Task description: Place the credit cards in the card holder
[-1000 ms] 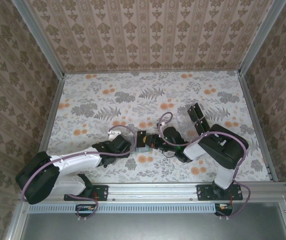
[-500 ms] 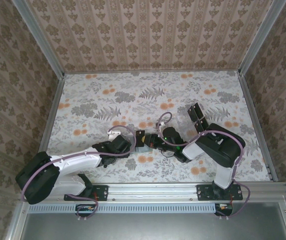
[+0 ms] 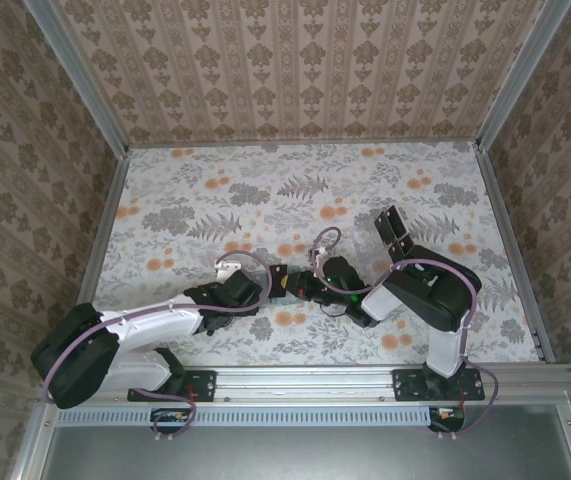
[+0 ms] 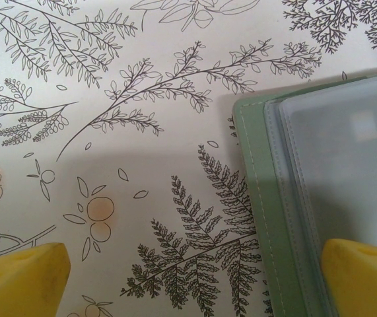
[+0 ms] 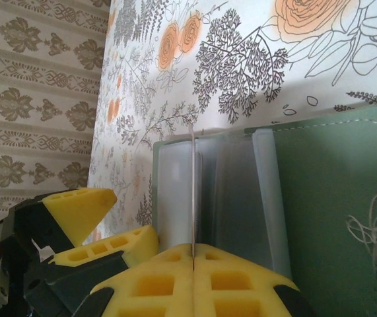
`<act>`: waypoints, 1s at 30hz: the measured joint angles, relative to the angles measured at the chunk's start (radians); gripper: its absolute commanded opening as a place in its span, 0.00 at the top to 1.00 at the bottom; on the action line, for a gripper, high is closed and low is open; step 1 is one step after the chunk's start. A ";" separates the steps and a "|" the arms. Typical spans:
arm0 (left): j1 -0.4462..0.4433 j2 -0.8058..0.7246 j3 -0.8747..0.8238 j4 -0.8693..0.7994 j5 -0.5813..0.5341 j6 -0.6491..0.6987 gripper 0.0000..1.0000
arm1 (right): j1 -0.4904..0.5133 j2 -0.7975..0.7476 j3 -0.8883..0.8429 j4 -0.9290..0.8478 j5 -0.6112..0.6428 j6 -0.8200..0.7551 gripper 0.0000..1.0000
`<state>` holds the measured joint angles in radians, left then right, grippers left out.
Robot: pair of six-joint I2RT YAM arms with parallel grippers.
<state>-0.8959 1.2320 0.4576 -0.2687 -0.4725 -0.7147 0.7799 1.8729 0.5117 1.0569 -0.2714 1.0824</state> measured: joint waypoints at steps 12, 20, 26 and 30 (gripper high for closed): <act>0.000 0.000 0.000 0.000 0.000 0.000 0.00 | 0.004 0.008 -0.015 0.045 -0.007 0.023 1.00; 0.000 0.000 0.000 0.000 0.000 0.000 0.00 | 0.004 0.010 -0.032 0.048 -0.026 0.029 1.00; 0.000 -0.001 0.000 0.000 0.000 0.000 0.00 | 0.003 0.022 -0.032 0.052 -0.044 0.040 1.00; 0.010 -0.014 0.000 -0.011 0.000 0.001 0.00 | 0.003 0.027 -0.032 0.053 -0.057 0.043 1.00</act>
<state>-0.8864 1.2175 0.4576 -0.2798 -0.4721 -0.7139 0.7834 1.9003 0.4797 1.1095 -0.3286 1.1252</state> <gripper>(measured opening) 0.997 0.043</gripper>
